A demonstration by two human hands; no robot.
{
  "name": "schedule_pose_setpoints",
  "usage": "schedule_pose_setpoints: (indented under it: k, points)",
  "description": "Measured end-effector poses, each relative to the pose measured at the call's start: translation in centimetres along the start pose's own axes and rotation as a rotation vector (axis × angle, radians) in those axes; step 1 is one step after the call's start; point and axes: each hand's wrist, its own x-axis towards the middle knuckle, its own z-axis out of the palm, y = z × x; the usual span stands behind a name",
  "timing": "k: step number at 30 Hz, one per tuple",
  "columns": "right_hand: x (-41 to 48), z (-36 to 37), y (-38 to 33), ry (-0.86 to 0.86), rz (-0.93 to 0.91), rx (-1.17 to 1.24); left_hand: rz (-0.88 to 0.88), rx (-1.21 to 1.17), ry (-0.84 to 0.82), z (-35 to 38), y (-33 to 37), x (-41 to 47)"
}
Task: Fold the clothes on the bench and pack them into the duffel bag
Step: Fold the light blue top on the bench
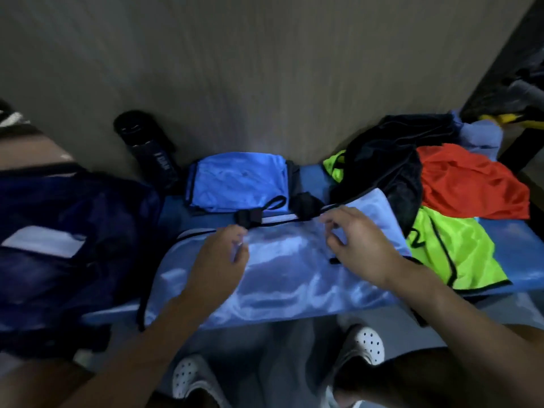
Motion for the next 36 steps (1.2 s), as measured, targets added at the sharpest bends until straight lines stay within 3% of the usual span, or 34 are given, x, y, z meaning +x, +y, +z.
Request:
schedule_pose_setpoints:
  k: [5,10,15,22,26,30,36]
  points:
    - [5.2,5.4,-6.9,-0.265,-0.136,0.119,-0.344,0.093,0.098,-5.4,-5.5,-7.8]
    - [9.7,10.8,-13.9,-0.453,-0.140,0.153,-0.579,0.045,0.172,-6.8,-8.1,-11.8]
    - [12.8,14.9,-17.6,-0.646,-0.145,0.024,-0.897,-0.383,0.232,-6.7,-9.0,-12.5]
    - [15.3,17.2,-18.4,-0.753,-0.114,0.007,-1.099,-0.825,0.383,-6.5,-9.0,-11.3]
    - [15.6,17.9,-18.3,-0.807,-0.160,-0.035,-1.107,-0.931,0.476,-6.6,-8.7,-11.3]
    - [15.5,17.8,-18.9,-0.796,-0.157,-0.070,-1.020,-0.855,0.550,-7.1,-8.9,-11.2]
    - [16.7,15.7,-22.0,-0.674,-0.169,0.183,-0.790,-0.630,0.680,-10.8,-7.7,-11.0]
